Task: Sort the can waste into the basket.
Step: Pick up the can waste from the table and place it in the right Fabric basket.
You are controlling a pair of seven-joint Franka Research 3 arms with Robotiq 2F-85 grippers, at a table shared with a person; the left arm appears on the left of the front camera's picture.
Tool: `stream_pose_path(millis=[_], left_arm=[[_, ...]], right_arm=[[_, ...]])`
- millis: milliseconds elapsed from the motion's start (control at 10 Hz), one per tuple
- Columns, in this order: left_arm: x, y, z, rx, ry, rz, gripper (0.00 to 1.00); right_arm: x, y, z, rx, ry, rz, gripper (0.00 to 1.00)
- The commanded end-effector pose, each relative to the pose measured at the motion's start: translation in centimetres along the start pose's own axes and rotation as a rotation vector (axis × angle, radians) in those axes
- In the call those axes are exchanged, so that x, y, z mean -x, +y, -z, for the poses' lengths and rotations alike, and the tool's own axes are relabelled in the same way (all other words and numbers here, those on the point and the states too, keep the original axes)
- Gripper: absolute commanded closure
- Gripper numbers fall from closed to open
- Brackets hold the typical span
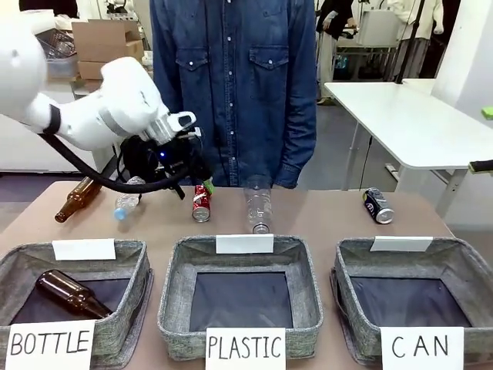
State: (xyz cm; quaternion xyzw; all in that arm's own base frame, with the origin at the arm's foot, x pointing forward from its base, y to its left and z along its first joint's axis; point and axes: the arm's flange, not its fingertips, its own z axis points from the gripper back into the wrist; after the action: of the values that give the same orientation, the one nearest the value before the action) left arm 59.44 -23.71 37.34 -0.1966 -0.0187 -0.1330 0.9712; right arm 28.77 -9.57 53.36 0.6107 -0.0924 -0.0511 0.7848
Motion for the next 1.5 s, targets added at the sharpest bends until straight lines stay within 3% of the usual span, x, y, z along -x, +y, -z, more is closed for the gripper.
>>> stream_pose_path(millis=[0, 400, 500, 600, 700, 900, 1000, 1200, 1400], left_arm=[[-1.8, 0.1, 2.2, -0.130, -0.057, -0.036, 0.00], [-2.8, 1.4, 4.8, -0.176, -0.220, -0.046, 0.00], [-2.8, 1.6, 5.3, -0.203, -0.223, -0.037, 0.44], [-2.8, 1.7, 5.4, -0.218, -0.214, -0.051, 0.58], [-2.8, 1.7, 5.6, -0.219, -0.221, -0.050, 1.00], [-2.6, 1.9, 6.1, -0.246, -0.207, -0.049, 1.00], [-2.7, 2.2, 5.8, -0.254, -0.206, -0.059, 0.85], [-2.4, 2.8, 4.4, -0.248, -0.204, -0.059, 1.00], [-0.8, 4.0, -0.6, -0.179, -0.224, -0.018, 1.00]], right_arm=[[-0.2, 0.1, 0.0, -0.019, -0.001, -0.025, 0.00], [-0.2, 0.1, 0.0, -0.019, -0.001, -0.025, 0.00], [-0.2, 0.1, 0.0, -0.019, -0.001, -0.025, 0.00], [-0.2, 0.1, 0.0, -0.019, -0.001, -0.025, 0.00], [-0.2, 0.1, 0.0, -0.019, -0.001, -0.025, 0.00], [-0.2, 0.1, 0.0, -0.019, -0.001, -0.025, 0.00], [-0.2, 0.1, 0.0, -0.019, -0.001, -0.025, 0.00], [-0.2, 0.1, 0.0, -0.019, -0.001, -0.025, 0.00], [-0.2, 0.1, 0.0, -0.019, -0.001, -0.025, 0.00]])
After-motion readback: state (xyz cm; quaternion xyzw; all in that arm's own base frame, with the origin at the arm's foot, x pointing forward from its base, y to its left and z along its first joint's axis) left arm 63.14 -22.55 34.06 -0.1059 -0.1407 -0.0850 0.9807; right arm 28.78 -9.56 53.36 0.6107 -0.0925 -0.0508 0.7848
